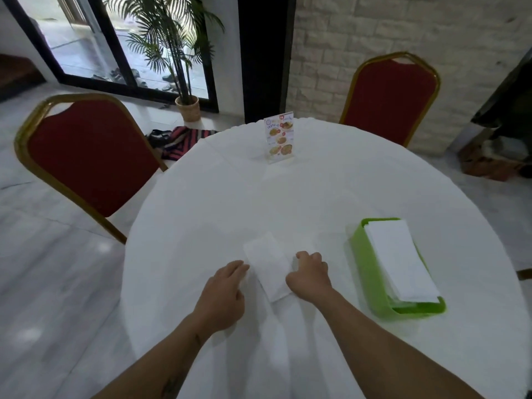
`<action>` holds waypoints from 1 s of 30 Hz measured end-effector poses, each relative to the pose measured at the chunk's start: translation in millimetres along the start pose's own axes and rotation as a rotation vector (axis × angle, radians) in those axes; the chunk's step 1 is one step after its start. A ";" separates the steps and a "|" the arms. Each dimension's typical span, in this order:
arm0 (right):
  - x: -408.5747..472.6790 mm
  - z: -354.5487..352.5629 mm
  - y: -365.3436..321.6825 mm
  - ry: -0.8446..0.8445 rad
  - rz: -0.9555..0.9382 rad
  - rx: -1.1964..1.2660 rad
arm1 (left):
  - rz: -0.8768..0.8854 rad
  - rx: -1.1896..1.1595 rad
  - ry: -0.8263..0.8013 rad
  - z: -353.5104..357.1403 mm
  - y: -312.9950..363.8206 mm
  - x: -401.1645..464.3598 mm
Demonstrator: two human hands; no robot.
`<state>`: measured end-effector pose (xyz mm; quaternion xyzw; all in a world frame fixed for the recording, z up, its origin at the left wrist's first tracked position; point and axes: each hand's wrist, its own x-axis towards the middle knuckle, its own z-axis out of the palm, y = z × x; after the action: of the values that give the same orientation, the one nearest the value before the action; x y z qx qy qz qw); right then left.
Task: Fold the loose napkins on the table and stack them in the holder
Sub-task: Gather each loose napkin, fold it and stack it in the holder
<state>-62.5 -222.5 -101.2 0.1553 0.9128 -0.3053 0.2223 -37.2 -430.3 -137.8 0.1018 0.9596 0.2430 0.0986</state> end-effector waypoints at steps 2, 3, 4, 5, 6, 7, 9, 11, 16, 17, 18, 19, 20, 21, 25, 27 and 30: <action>-0.6 4.9 -1.2 -0.023 0.033 0.049 | 0.057 0.070 -0.047 3.3 4.7 3.6; -0.3 6.8 -3.3 -0.031 0.060 0.114 | 0.080 0.105 -0.066 5.7 6.7 4.8; 1.6 9.2 -4.7 -0.028 0.080 0.179 | 0.092 0.136 -0.083 8.0 8.0 5.1; 2.0 10.2 -7.2 -0.025 0.092 0.224 | 0.094 0.156 -0.099 10.1 8.1 4.9; 2.9 11.2 -9.2 -0.022 0.100 0.250 | 0.093 0.168 -0.108 11.1 8.1 4.3; 4.0 12.1 -10.7 -0.016 0.110 0.256 | 0.094 0.174 -0.115 11.9 7.2 3.7; 5.5 14.1 -12.9 0.019 0.115 0.270 | 0.108 0.180 -0.125 11.1 5.1 2.3; 8.4 18.0 -13.2 0.058 0.128 0.265 | 0.126 0.193 -0.139 9.1 2.8 1.6; 7.3 23.2 -19.3 0.115 0.097 0.306 | 0.123 0.204 -0.164 8.0 2.0 -3.9; 6.6 23.4 -19.6 0.121 0.090 0.321 | 0.121 0.202 -0.162 8.3 2.3 -5.5; 5.9 23.5 -20.1 0.115 0.096 0.336 | 0.121 0.201 -0.160 8.6 2.7 -7.1; 5.8 24.0 -20.4 0.105 0.104 0.348 | 0.122 0.201 -0.159 9.1 2.7 -8.4; 6.3 24.6 -20.8 0.094 0.110 0.360 | 0.124 0.200 -0.162 9.5 2.5 -9.6; 6.5 25.7 -21.2 0.082 0.114 0.367 | 0.126 0.195 -0.166 10.0 2.1 -10.2; 3.0 22.3 -19.6 0.086 0.061 0.350 | 0.089 0.111 -0.151 6.1 4.3 -9.7; -1.6 13.5 -16.9 0.090 0.003 0.323 | 0.043 0.026 -0.115 2.3 10.7 -6.6; -9.6 -11.8 -13.7 0.108 -0.108 0.307 | -0.048 -0.138 -0.058 -2.3 30.5 0.8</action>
<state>-63.7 -227.1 -81.3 0.1545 0.8731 -0.4439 0.1298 -34.0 -404.8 -121.1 0.0786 0.9394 0.3032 0.1390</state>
